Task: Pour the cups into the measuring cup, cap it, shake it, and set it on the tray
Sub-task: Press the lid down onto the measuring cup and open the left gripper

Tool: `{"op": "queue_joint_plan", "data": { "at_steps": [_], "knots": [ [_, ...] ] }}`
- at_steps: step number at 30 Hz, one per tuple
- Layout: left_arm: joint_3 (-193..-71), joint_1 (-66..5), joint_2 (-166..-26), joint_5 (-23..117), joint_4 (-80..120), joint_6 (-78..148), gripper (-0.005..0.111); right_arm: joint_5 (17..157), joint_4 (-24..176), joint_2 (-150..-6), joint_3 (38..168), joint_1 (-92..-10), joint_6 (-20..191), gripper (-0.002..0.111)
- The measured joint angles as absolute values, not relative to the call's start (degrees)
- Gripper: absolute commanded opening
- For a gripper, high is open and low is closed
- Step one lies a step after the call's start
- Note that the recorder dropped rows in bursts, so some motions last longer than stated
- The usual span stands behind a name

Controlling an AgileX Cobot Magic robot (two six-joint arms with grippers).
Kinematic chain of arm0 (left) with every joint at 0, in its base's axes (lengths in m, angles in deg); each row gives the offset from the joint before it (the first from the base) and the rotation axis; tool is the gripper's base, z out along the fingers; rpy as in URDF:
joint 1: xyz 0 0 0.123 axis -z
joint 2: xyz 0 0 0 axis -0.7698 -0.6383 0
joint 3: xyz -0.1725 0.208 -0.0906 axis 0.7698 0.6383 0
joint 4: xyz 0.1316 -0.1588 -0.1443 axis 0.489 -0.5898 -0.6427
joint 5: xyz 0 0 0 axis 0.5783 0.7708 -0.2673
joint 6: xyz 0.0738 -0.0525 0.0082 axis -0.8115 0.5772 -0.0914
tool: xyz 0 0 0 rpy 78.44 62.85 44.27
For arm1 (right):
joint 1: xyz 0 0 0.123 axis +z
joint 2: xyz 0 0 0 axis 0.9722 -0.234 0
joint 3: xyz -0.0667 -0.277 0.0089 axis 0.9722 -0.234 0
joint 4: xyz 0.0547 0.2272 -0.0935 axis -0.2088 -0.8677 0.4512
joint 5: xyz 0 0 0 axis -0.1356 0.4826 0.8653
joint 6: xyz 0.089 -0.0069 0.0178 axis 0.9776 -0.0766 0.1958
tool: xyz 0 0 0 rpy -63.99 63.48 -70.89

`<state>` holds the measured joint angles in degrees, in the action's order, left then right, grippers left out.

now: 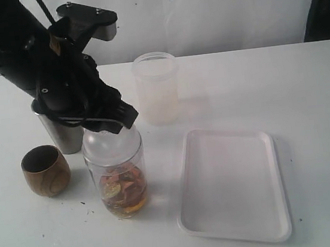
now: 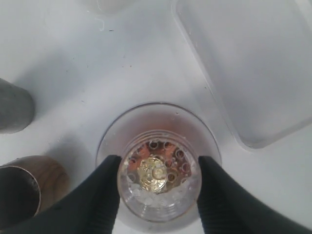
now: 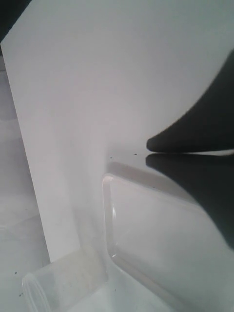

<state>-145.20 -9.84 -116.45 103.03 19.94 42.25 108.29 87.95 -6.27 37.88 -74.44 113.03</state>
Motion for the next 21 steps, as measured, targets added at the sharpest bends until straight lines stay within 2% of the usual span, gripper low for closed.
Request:
{"op": "queue_joint_plan", "data": {
  "at_steps": [8,10,21],
  "knots": [
    [-142.53,-9.84,-115.48,100.13,19.71,42.25,0.000,108.29,87.95,-6.27,37.88,-74.44,113.03,0.000],
    [-142.53,-9.84,-115.37,100.04,19.71,42.25,0.004,108.29,87.95,-6.27,37.88,-74.44,113.03,0.000],
    [-143.39,-9.84,-114.90,102.15,19.71,42.25,0.063,108.29,87.95,-6.27,37.88,-74.44,113.03,0.000]
  ]
}}
